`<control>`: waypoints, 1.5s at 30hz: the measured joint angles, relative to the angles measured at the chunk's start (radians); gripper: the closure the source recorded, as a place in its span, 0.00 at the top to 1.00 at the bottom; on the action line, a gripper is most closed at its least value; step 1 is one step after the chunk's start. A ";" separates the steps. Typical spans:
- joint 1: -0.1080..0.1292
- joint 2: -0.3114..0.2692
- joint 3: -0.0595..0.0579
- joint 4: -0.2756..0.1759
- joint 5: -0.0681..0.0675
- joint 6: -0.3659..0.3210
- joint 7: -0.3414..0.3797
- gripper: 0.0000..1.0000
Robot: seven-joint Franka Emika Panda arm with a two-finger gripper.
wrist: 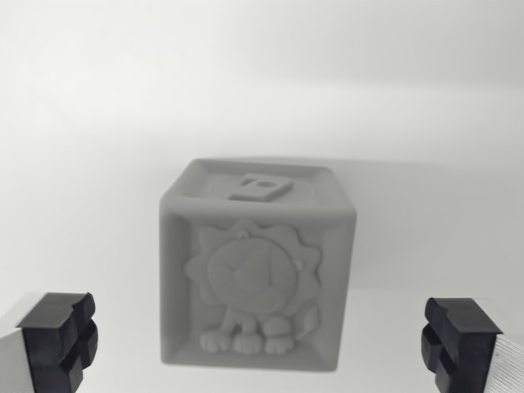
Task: Destack cube
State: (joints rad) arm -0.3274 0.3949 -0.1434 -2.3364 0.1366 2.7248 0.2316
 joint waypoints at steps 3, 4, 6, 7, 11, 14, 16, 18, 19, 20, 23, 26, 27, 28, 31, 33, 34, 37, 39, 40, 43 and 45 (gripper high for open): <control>0.005 -0.026 -0.007 -0.005 -0.008 -0.021 0.005 1.00; 0.007 -0.036 -0.010 -0.007 -0.011 -0.029 0.007 1.00; 0.012 -0.057 -0.016 -0.010 -0.017 -0.046 0.012 1.00; 0.014 -0.067 -0.018 -0.011 -0.021 -0.055 0.014 1.00; 0.019 -0.106 -0.027 -0.014 -0.035 -0.090 0.024 1.00; 0.022 -0.131 -0.032 -0.015 -0.046 -0.114 0.031 1.00; 0.024 -0.153 -0.034 -0.015 -0.054 -0.135 0.038 1.00; 0.025 -0.176 -0.036 -0.016 -0.063 -0.155 0.043 1.00; 0.025 -0.181 -0.037 -0.016 -0.065 -0.160 0.044 1.00; 0.025 -0.193 -0.038 -0.016 -0.069 -0.173 0.048 1.00; 0.025 -0.225 -0.039 -0.014 -0.081 -0.205 0.056 1.00; 0.025 -0.249 -0.040 -0.011 -0.090 -0.232 0.062 1.00; 0.025 -0.258 -0.041 -0.009 -0.093 -0.242 0.064 1.00; 0.025 -0.268 -0.041 -0.007 -0.096 -0.254 0.067 1.00; 0.025 -0.295 -0.041 -0.001 -0.105 -0.288 0.074 1.00; 0.025 -0.313 -0.041 0.005 -0.110 -0.310 0.078 1.00; 0.025 -0.317 -0.041 0.006 -0.111 -0.315 0.079 1.00; 0.025 -0.342 -0.041 0.015 -0.118 -0.348 0.083 1.00; 0.025 -0.357 -0.042 0.023 -0.123 -0.370 0.086 1.00; 0.025 -0.360 -0.042 0.024 -0.124 -0.375 0.087 1.00; 0.025 -0.381 -0.042 0.036 -0.129 -0.408 0.091 1.00; 0.025 -0.394 -0.042 0.044 -0.132 -0.429 0.093 1.00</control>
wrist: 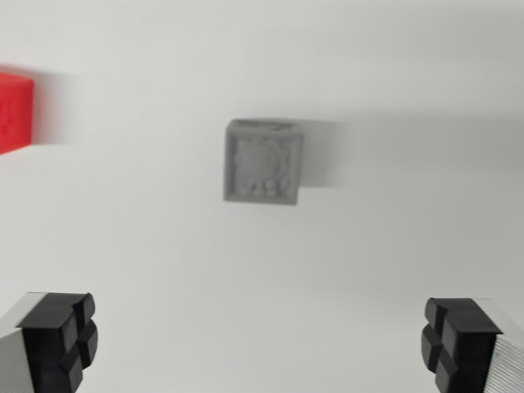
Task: Destack cube
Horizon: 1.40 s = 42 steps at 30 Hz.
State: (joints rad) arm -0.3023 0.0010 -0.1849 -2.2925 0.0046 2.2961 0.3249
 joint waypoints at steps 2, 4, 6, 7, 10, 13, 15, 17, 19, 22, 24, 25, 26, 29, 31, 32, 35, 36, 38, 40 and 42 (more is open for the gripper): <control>0.000 -0.010 0.000 0.006 -0.002 -0.015 0.001 1.00; 0.000 -0.021 0.000 0.015 -0.004 -0.033 0.003 1.00; 0.000 -0.030 0.000 0.022 -0.006 -0.051 0.004 1.00; 0.000 -0.034 0.000 0.025 -0.007 -0.059 0.005 1.00; 0.000 -0.044 0.000 0.037 -0.010 -0.080 0.007 1.00; 0.000 -0.055 0.000 0.047 -0.011 -0.102 0.008 1.00; 0.000 -0.062 0.000 0.054 -0.013 -0.115 0.009 1.00; 0.000 -0.066 0.000 0.059 -0.013 -0.124 0.009 1.00; 0.000 -0.071 0.000 0.066 -0.014 -0.136 0.010 1.00; 0.000 -0.077 0.000 0.072 -0.015 -0.147 0.011 1.00; 0.000 -0.079 0.000 0.075 -0.015 -0.154 0.011 1.00; 0.000 -0.080 0.000 0.077 -0.015 -0.156 0.012 1.00; 0.000 -0.080 0.000 0.078 -0.015 -0.157 0.012 1.00; 0.000 -0.082 0.000 0.080 -0.016 -0.162 0.012 1.00; 0.000 -0.082 0.000 0.080 -0.016 -0.162 0.012 1.00; 0.000 -0.082 0.000 0.080 -0.016 -0.162 0.012 1.00; 0.000 -0.081 0.000 0.080 -0.016 -0.162 0.012 1.00; 0.000 -0.081 0.000 0.080 -0.016 -0.162 0.012 1.00; 0.000 -0.081 0.000 0.080 -0.016 -0.162 0.012 1.00; 0.000 -0.081 0.000 0.080 -0.016 -0.162 0.012 1.00; 0.000 -0.081 0.000 0.080 -0.016 -0.162 0.012 1.00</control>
